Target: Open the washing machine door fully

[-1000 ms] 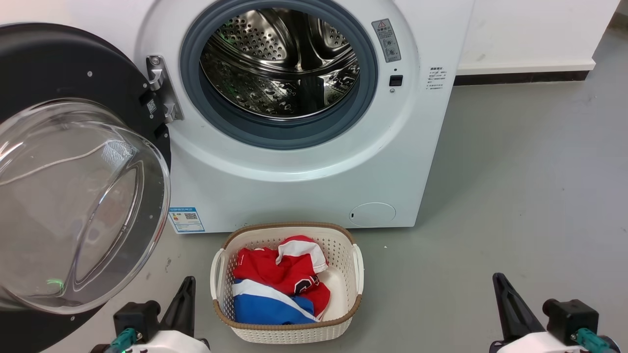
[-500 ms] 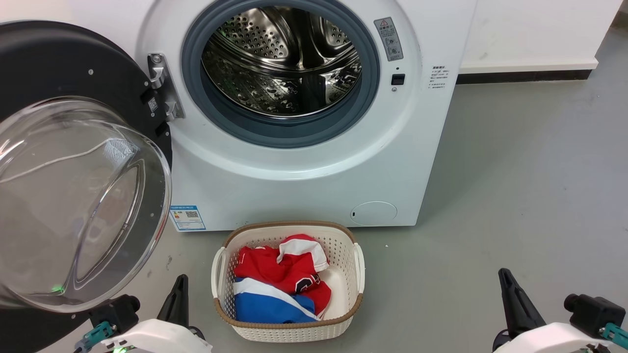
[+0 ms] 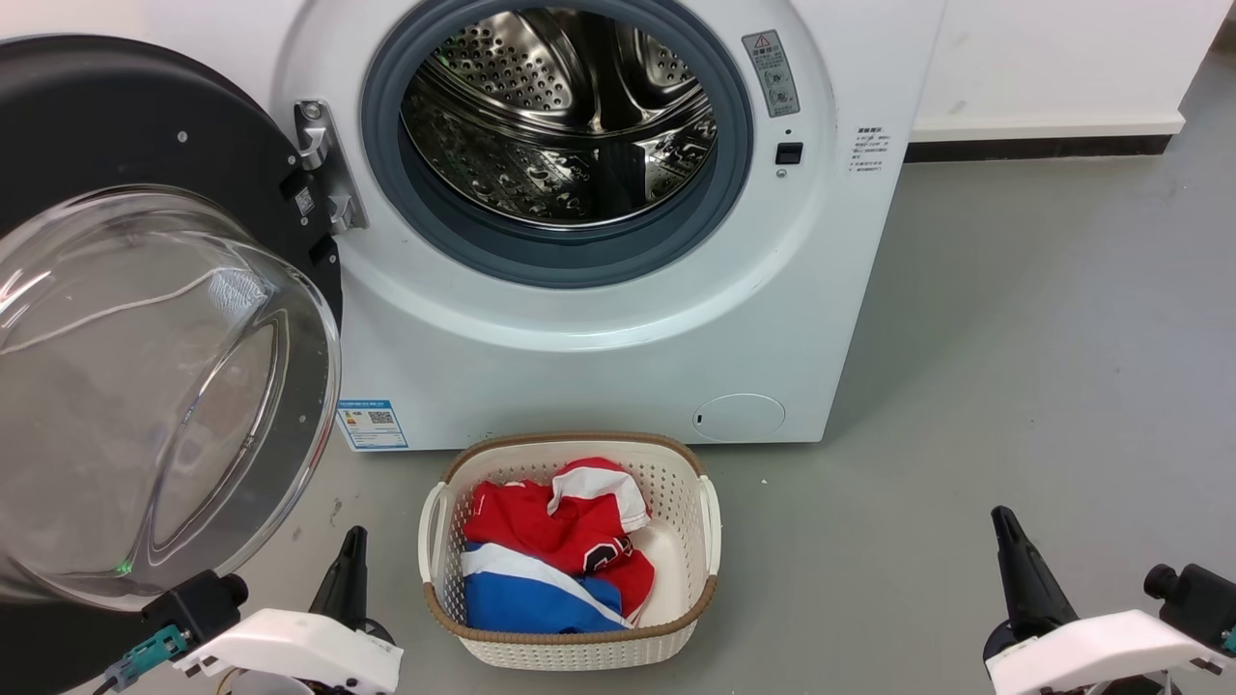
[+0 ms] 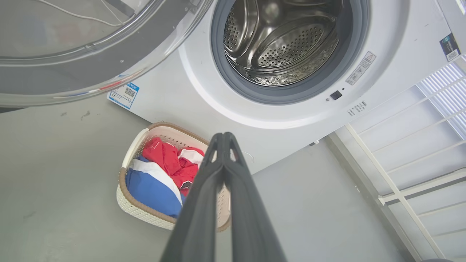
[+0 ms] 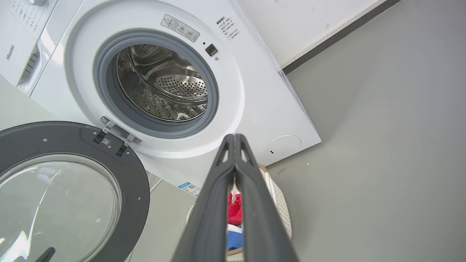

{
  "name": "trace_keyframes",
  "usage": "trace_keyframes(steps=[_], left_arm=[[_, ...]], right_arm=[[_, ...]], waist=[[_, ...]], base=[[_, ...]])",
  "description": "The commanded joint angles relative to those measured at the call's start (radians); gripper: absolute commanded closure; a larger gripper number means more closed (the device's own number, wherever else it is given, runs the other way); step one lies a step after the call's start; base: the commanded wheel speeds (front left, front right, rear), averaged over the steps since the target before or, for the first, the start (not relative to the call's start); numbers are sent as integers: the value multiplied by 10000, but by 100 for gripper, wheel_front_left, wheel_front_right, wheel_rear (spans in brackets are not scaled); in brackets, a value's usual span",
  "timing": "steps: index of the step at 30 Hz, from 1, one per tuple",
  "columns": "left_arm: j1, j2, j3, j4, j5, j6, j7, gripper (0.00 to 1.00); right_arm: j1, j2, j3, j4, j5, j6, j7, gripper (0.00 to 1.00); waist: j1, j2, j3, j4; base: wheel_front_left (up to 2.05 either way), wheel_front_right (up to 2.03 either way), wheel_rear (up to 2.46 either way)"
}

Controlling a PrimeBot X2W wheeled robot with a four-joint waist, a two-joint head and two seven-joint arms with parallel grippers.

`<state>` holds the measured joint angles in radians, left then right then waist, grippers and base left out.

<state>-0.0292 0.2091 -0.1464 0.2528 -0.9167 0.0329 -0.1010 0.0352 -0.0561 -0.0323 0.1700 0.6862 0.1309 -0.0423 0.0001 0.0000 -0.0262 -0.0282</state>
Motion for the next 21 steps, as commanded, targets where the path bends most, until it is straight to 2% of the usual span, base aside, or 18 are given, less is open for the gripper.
trace_keyframes(steps=[1, 21], left_arm=[[-328, -22, 190, -130, -331, -120, 87, 100], [-490, -469, 888, -126, -2218, -560, 679, 100]], right_arm=[[-302, -72, -48, -64, 465, -1, 61, 100], [-654, -87, -206, 158, 3026, -1, 435, 100]], waist=[[0, 0, 6, 6], [-1, 0, 67, 64]], base=[[0, 0, 0], [0, 0, 0]])
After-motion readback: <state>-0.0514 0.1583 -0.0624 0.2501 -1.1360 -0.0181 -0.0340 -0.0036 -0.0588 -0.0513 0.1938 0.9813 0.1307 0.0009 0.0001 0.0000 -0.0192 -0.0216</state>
